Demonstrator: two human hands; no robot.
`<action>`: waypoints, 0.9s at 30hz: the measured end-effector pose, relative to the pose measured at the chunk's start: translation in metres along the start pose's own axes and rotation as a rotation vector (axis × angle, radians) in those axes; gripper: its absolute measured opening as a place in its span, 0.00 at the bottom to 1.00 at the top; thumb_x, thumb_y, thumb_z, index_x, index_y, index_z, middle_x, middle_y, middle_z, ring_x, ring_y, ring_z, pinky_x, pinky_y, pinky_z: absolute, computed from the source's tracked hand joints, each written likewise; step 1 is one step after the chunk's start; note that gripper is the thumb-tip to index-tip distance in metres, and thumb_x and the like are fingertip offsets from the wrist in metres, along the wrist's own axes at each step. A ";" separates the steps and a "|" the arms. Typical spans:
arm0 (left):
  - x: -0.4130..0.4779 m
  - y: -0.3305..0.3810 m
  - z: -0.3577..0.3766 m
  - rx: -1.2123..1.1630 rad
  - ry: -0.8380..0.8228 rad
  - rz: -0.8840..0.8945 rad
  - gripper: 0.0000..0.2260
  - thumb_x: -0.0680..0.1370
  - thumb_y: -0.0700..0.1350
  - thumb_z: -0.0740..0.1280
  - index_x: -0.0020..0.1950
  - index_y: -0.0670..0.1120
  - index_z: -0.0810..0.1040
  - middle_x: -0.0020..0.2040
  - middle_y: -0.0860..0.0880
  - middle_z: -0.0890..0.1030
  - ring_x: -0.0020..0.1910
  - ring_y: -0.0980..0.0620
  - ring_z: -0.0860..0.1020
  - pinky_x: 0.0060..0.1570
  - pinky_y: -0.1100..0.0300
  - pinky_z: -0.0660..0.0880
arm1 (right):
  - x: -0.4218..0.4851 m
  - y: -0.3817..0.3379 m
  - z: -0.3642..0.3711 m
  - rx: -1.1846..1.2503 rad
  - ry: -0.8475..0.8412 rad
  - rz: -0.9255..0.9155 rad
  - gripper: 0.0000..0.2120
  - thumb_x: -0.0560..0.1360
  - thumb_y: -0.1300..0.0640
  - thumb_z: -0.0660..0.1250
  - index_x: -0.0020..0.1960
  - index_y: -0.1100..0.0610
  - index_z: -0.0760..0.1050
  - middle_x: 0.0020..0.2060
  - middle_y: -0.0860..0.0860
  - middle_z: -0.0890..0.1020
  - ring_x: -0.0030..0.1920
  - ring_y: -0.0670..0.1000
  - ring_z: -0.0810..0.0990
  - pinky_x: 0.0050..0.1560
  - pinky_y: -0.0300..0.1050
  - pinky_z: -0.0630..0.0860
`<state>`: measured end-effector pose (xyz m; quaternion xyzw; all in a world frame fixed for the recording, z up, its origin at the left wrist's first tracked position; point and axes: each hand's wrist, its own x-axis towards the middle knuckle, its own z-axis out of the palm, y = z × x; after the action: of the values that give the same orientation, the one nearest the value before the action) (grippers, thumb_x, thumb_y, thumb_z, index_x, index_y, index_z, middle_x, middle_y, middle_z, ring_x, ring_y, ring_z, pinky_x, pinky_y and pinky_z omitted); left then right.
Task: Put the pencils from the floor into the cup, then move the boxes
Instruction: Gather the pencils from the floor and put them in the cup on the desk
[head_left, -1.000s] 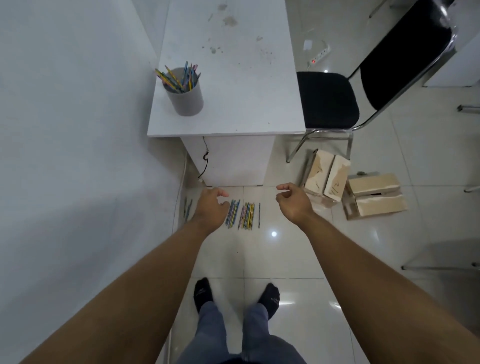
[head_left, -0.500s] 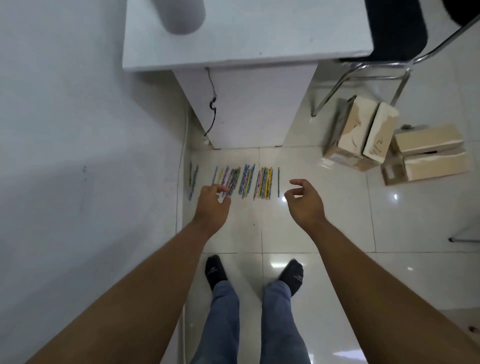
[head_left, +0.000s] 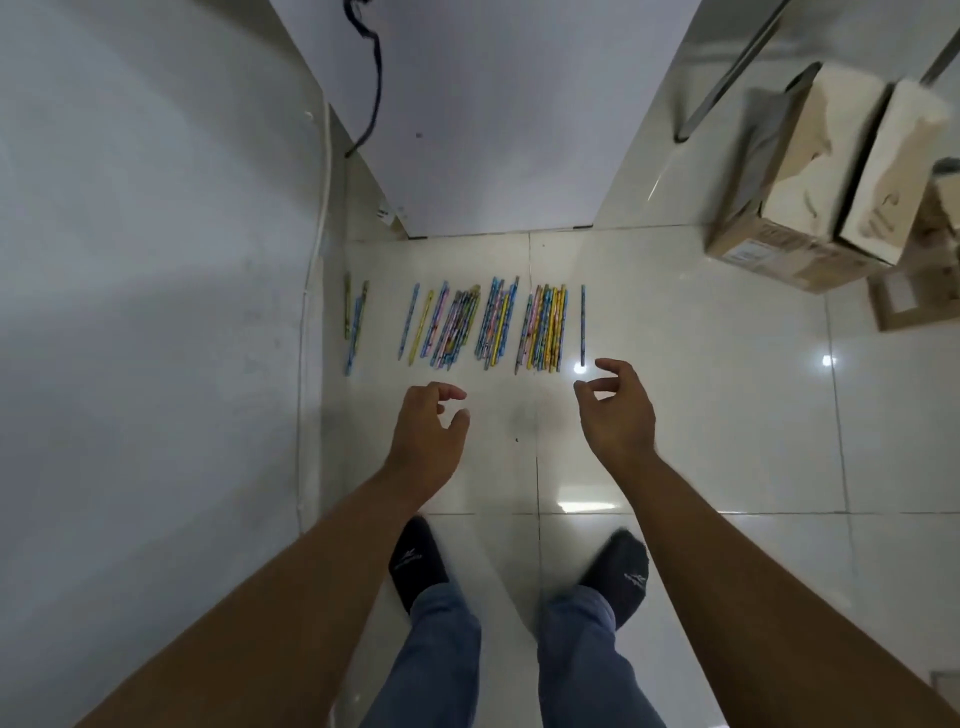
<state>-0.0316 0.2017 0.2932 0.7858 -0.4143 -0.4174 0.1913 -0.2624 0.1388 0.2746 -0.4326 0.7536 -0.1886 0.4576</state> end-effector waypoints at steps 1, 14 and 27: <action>0.015 -0.008 0.011 0.019 -0.007 0.016 0.09 0.81 0.43 0.70 0.59 0.53 0.77 0.60 0.52 0.73 0.57 0.55 0.74 0.56 0.65 0.70 | 0.014 0.011 0.006 -0.016 0.003 -0.013 0.18 0.80 0.50 0.72 0.68 0.49 0.75 0.53 0.47 0.83 0.42 0.46 0.83 0.38 0.34 0.71; 0.207 -0.073 0.119 0.276 -0.035 0.278 0.14 0.79 0.46 0.70 0.62 0.46 0.74 0.61 0.46 0.74 0.58 0.48 0.74 0.59 0.49 0.76 | 0.187 0.091 0.079 -0.307 -0.037 -0.165 0.25 0.78 0.45 0.74 0.72 0.52 0.74 0.58 0.52 0.81 0.52 0.50 0.79 0.50 0.42 0.72; 0.337 -0.075 0.142 0.549 -0.058 0.465 0.25 0.73 0.66 0.74 0.56 0.49 0.72 0.48 0.50 0.76 0.47 0.51 0.76 0.42 0.54 0.73 | 0.294 0.100 0.125 -0.475 -0.107 -0.199 0.43 0.68 0.39 0.82 0.69 0.58 0.64 0.56 0.56 0.78 0.54 0.56 0.80 0.47 0.49 0.78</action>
<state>-0.0064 -0.0212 -0.0053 0.6803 -0.6840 -0.2581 0.0514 -0.2649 -0.0339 -0.0119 -0.6093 0.7052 -0.0272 0.3615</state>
